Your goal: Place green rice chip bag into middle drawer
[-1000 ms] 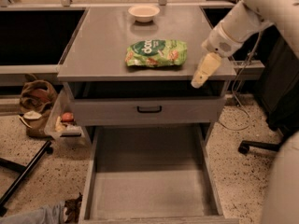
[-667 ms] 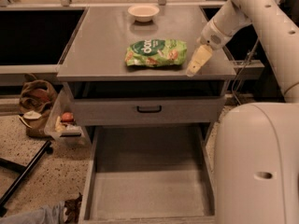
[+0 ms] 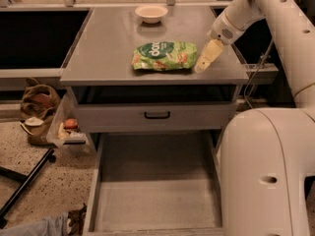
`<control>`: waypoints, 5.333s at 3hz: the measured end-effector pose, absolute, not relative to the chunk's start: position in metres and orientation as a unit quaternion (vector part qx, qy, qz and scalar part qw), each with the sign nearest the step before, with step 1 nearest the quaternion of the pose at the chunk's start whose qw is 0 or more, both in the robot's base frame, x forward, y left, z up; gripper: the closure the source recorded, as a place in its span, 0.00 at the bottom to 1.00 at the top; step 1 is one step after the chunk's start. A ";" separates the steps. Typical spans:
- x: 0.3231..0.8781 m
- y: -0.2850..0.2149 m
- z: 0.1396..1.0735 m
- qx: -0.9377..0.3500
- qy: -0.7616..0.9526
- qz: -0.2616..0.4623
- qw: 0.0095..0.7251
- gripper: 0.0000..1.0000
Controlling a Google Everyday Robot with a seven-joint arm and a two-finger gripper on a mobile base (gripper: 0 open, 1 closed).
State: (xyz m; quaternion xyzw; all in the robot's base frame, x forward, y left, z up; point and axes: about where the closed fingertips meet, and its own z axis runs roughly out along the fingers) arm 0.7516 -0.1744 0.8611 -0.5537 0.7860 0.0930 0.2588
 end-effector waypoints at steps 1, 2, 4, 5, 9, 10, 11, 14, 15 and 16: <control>0.750 -0.159 0.855 -0.568 0.778 0.105 0.249 0.00; 0.750 -0.145 0.854 -0.582 0.767 0.113 0.245 0.00; 0.752 -0.118 0.863 -0.610 0.745 0.110 0.247 0.00; 0.753 -0.106 0.869 -0.622 0.734 0.108 0.248 0.00; 0.756 -0.078 0.847 -0.640 0.718 0.135 0.240 0.00; 0.756 -0.078 0.847 -0.640 0.718 0.135 0.240 0.19; 0.756 -0.078 0.847 -0.640 0.718 0.135 0.240 0.41; 0.738 -0.082 0.873 -0.652 0.702 0.133 0.256 1.00; 0.695 -0.089 0.930 -0.657 0.678 0.122 0.306 1.00; 0.631 -0.098 0.992 -0.661 0.648 0.098 0.365 1.00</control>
Offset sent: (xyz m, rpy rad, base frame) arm -0.0053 0.0397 0.0004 0.0023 0.0444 0.1283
